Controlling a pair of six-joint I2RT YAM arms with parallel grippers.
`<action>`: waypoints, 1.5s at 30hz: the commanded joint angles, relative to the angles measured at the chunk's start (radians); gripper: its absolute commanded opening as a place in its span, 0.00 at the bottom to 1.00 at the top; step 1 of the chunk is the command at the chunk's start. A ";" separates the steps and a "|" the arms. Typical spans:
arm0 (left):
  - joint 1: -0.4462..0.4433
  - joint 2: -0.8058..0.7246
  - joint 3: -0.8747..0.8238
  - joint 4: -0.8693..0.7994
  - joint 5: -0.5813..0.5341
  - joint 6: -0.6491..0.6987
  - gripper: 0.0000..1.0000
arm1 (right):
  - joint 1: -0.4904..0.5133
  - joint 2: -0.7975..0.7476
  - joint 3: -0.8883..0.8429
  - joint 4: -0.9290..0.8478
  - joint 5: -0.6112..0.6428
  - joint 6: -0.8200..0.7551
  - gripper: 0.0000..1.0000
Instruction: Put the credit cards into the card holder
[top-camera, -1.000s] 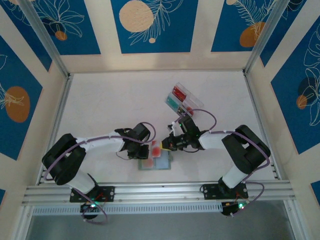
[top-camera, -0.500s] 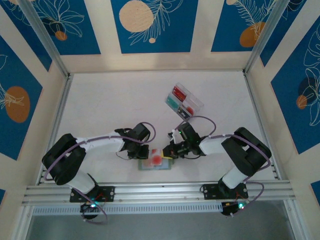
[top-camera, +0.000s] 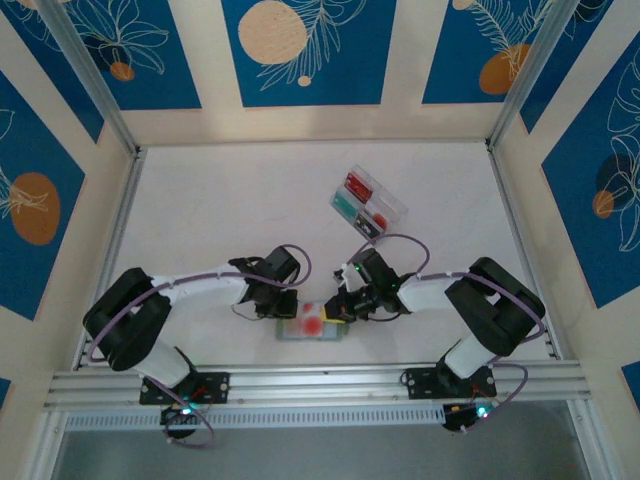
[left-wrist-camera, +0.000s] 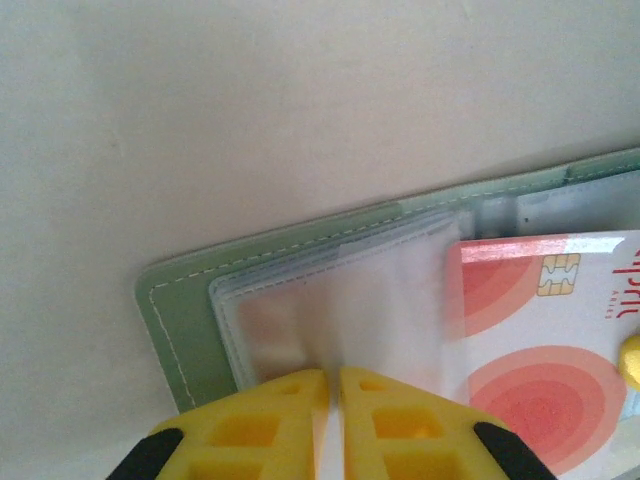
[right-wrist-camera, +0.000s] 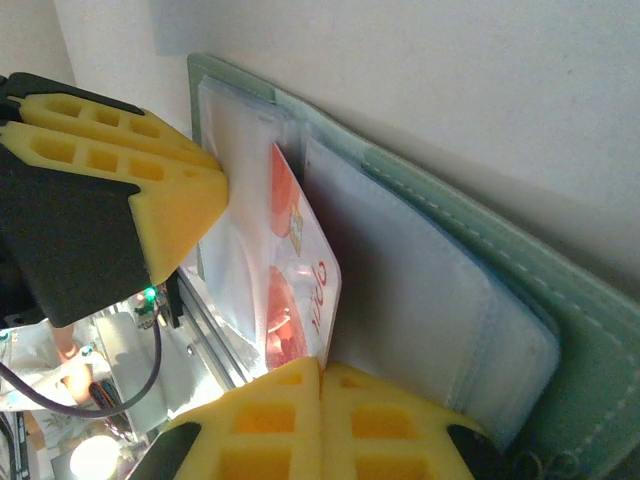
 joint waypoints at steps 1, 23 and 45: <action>-0.002 0.040 -0.056 -0.057 -0.021 -0.011 0.13 | 0.013 0.003 0.016 -0.074 -0.026 -0.024 0.00; -0.007 -0.005 -0.056 -0.046 0.005 -0.034 0.13 | 0.057 0.107 0.109 0.023 0.012 0.063 0.00; 0.091 -0.223 -0.112 -0.041 0.138 -0.044 0.11 | 0.052 0.126 0.127 0.002 0.001 0.077 0.00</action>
